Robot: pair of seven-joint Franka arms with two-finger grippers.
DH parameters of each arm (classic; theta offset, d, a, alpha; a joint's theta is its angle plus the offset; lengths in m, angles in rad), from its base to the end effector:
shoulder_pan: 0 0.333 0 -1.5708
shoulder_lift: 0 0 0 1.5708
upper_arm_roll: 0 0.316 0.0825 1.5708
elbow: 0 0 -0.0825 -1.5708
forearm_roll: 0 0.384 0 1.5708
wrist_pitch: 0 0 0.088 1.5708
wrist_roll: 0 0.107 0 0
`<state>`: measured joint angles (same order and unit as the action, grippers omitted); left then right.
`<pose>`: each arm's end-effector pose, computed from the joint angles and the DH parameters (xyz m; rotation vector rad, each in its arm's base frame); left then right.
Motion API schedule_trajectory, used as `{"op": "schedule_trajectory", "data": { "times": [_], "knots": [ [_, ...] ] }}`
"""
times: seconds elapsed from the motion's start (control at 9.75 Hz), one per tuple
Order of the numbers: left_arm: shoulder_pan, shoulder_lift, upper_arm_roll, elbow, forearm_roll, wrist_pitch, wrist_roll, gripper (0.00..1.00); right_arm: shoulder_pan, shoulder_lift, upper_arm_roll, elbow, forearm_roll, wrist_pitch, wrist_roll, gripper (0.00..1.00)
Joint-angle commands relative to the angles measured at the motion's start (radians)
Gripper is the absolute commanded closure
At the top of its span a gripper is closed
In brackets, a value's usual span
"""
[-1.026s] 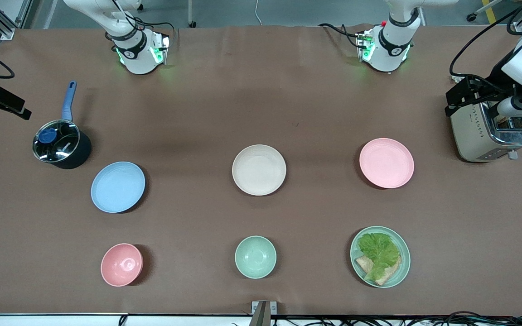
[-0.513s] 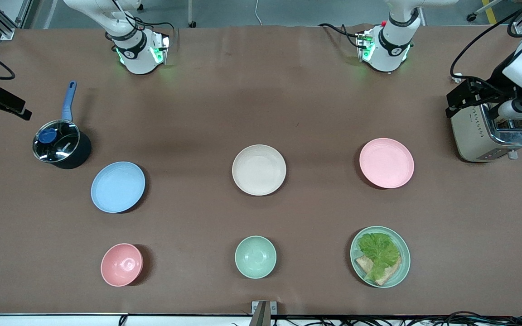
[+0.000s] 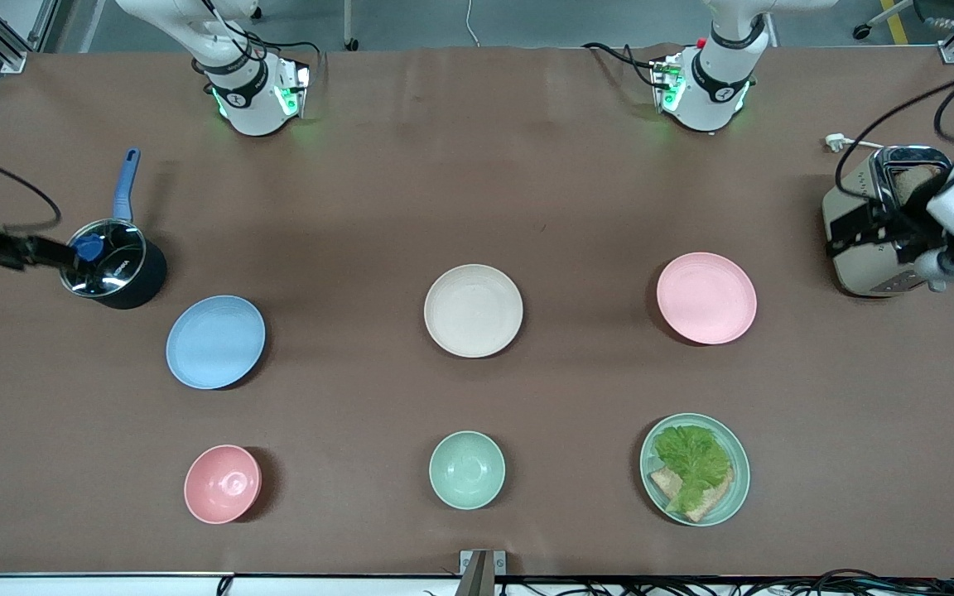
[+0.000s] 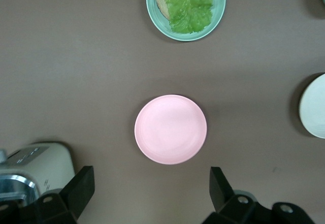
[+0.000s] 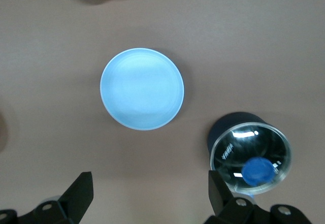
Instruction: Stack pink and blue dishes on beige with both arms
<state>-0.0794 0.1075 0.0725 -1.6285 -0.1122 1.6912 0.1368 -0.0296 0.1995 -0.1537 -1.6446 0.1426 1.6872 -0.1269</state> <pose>0.5913 -0.0167 0.5464 3.0289 -0.1941 -0.0572 0.5991 -0.0906 0.4846 -3.0002 0.1250 0.2037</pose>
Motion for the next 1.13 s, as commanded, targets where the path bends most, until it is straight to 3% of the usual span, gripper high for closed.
{"op": "schedule_trajectory", "data": {
  "times": [0.0,0.21,0.41,0.62,0.82,1.03],
  "knots": [
    [-0.003,0.062,0.052,-0.158,-0.063,0.120,0.152,0.00,-0.009,0.064,-0.062,-0.108,0.138,0.142,-0.153,0.00],
    [0.010,0.162,0.069,-0.214,-0.064,0.204,0.352,0.00,-0.016,0.151,-0.064,-0.199,0.175,0.327,-0.236,0.00],
    [0.035,0.268,0.084,-0.221,-0.117,0.267,0.403,0.04,-0.015,0.234,-0.064,-0.271,0.343,0.466,-0.398,0.00],
    [0.041,0.366,0.095,-0.220,-0.129,0.294,0.418,0.20,-0.032,0.297,-0.072,-0.276,0.414,0.515,-0.549,0.00],
    [0.043,0.395,0.095,-0.241,-0.151,0.297,0.418,0.25,-0.032,0.349,-0.072,-0.294,0.484,0.537,-0.620,0.03],
    [0.040,0.411,0.093,-0.289,-0.187,0.347,0.420,0.31,-0.032,0.363,-0.072,-0.305,0.508,0.554,-0.646,0.29]
  ]
}}
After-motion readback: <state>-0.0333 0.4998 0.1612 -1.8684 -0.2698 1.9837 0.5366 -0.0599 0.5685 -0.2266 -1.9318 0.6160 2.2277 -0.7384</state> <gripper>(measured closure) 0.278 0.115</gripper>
